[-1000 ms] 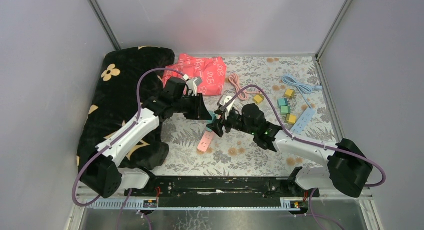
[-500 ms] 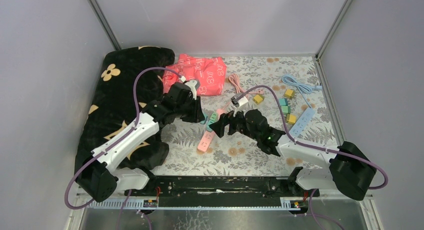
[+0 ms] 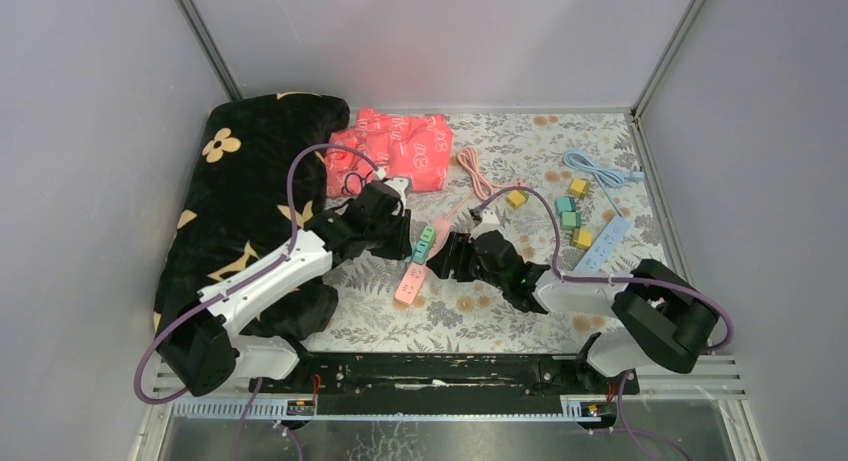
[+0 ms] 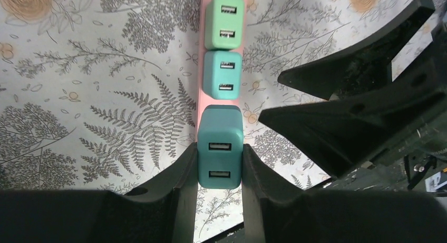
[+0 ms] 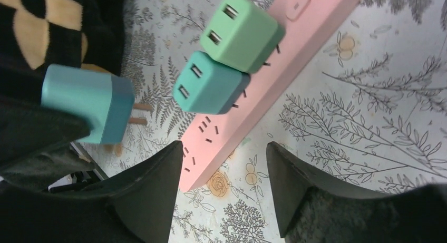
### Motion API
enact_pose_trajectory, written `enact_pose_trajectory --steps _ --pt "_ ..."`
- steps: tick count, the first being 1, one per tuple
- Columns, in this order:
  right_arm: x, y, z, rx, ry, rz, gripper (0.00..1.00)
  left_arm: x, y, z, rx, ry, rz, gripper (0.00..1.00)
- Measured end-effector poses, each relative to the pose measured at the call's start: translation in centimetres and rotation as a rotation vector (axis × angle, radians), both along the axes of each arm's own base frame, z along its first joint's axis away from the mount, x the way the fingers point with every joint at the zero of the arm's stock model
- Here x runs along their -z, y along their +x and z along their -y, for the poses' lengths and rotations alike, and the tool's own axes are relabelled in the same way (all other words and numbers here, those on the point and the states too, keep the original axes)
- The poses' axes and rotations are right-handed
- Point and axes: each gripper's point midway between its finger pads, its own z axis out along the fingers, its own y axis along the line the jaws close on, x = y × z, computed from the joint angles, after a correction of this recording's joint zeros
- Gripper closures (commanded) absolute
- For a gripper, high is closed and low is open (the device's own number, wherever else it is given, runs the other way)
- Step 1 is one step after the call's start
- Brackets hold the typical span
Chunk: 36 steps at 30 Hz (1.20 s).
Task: Insert the plug
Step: Insert the plug into the socket.
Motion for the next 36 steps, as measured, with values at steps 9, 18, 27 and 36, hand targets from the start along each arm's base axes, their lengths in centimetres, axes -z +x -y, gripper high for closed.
enact_pose_trajectory --steps 9,18,27,36 --pt "3.5 -0.5 -1.0 0.007 0.019 -0.12 0.45 4.3 -1.6 -0.7 -0.021 0.036 -0.062 1.0" --pt "4.9 -0.7 -2.0 0.004 0.063 -0.171 0.45 5.7 -1.5 -0.7 -0.043 0.011 -0.04 1.0" --pt "5.1 -0.9 -1.7 0.01 0.078 -0.17 0.47 5.7 -1.3 0.2 -0.04 -0.015 0.005 1.0" --pt "5.6 -0.8 -1.8 0.015 0.088 -0.175 0.55 5.9 -1.3 0.4 -0.043 0.004 0.026 1.0"
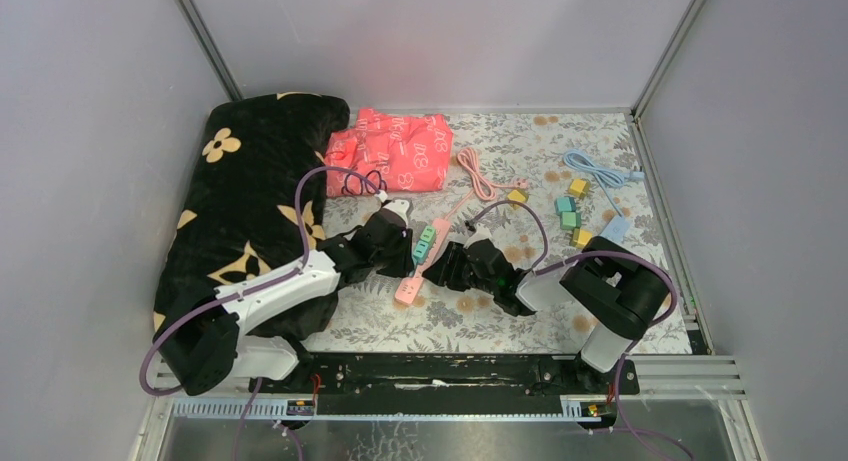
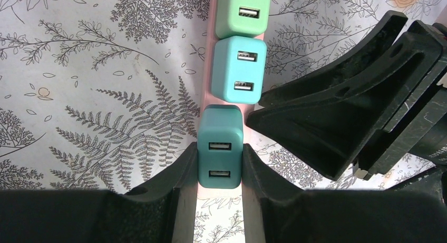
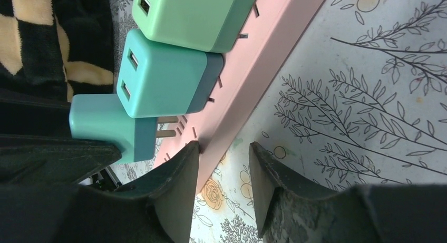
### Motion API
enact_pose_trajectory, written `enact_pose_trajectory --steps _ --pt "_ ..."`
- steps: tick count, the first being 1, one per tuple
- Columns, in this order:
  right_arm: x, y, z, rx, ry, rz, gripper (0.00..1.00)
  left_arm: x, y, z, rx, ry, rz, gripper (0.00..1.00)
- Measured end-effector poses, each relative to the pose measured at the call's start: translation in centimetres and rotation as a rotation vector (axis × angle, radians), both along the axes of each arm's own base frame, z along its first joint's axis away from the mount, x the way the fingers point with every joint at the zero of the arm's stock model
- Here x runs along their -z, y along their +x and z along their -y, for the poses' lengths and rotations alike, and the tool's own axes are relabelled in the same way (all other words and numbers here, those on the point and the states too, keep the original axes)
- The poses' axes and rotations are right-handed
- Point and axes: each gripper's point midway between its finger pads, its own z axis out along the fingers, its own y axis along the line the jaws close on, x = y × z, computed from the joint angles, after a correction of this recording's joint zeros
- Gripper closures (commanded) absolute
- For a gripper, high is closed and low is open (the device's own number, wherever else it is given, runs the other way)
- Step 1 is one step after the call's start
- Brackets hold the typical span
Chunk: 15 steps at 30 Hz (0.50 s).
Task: Insert the plug
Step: Insert the plug into the socket.
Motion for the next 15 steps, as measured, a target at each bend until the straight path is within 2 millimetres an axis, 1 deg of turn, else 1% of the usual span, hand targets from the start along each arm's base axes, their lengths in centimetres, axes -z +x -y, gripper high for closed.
enact_pose_trajectory --steps 7,15 --pt "-0.08 0.23 -0.33 0.005 0.014 -0.001 0.56 0.64 0.01 0.01 -0.002 0.024 -0.002 1.0" --pt "-0.08 0.23 -0.35 0.005 0.015 -0.002 0.56 0.66 -0.09 0.1 -0.001 0.042 0.016 1.0"
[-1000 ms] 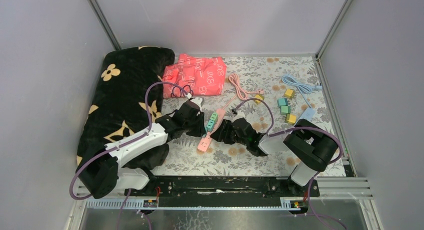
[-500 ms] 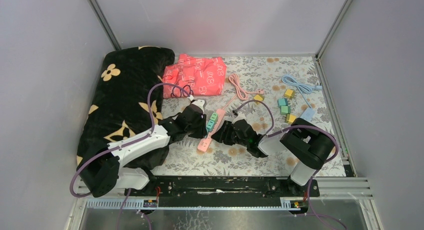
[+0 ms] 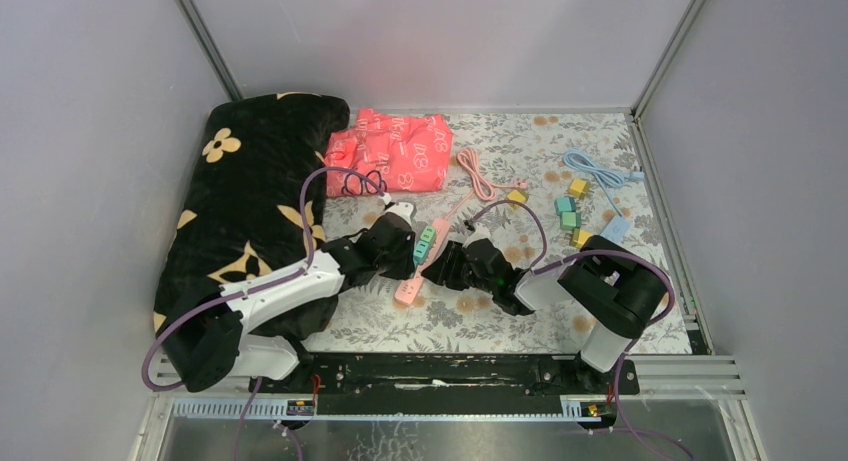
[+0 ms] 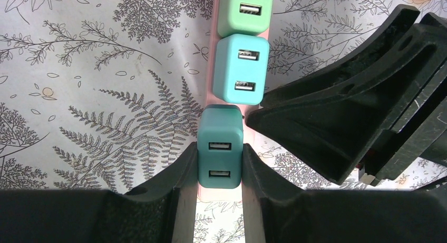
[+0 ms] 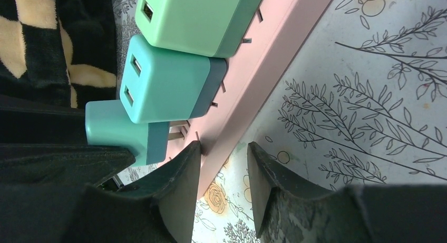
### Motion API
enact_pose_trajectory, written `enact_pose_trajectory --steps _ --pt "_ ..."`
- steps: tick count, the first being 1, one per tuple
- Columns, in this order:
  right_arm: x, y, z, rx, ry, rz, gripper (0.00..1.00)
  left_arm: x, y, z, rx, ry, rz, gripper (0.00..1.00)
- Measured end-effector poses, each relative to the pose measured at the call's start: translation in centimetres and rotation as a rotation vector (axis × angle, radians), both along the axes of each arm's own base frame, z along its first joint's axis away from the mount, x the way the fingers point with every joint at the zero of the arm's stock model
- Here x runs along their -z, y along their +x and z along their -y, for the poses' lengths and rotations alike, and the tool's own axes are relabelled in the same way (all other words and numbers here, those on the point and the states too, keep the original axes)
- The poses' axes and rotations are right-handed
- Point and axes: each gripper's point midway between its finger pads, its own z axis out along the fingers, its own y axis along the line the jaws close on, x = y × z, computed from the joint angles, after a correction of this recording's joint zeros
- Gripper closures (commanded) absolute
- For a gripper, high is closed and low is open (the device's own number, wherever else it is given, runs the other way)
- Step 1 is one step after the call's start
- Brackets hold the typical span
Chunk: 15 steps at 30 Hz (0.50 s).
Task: Insert the plug
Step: Insert the plug into the socket.
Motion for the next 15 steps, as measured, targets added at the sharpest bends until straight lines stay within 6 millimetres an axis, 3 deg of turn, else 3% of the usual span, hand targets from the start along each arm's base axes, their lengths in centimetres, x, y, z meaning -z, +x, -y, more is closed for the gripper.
enact_pose_trajectory --steps 15 --pt "0.0 0.1 -0.12 0.0 0.0 0.0 0.57 0.28 -0.21 0.55 0.009 0.039 0.024 1.0"
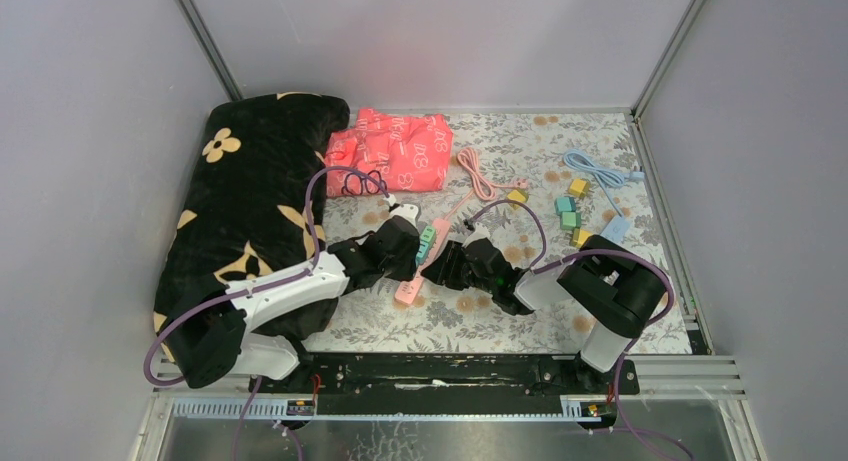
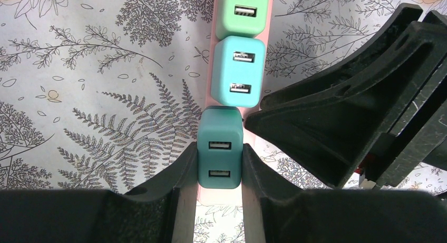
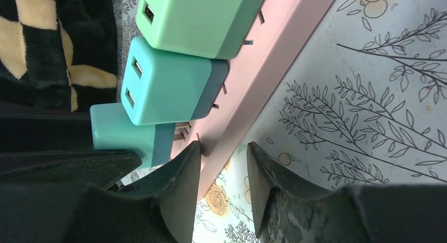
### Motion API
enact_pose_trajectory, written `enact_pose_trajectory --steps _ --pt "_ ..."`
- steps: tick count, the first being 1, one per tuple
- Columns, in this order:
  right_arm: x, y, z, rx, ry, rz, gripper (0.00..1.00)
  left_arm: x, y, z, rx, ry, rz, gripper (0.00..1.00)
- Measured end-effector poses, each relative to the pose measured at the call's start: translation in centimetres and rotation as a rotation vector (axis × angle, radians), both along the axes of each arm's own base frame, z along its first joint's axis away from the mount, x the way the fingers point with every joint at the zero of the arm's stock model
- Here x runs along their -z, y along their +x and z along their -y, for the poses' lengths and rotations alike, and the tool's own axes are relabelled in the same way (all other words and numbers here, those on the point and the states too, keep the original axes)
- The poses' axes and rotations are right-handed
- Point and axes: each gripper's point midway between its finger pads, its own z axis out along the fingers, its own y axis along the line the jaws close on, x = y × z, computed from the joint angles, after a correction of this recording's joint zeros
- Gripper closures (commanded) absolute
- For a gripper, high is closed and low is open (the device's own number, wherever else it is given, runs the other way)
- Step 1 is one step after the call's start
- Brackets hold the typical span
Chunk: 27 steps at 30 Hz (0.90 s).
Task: Insert the plug
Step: Insert the plug into the socket.
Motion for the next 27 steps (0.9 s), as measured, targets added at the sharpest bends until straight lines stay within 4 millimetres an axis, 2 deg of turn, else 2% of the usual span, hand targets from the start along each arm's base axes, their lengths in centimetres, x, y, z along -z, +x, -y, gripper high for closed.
enact_pose_trajectory --steps 27 --pt "0.03 0.06 -0.1 -0.001 0.003 0.001 0.58 0.68 0.56 0.38 -0.01 0.029 -0.018 1.0"
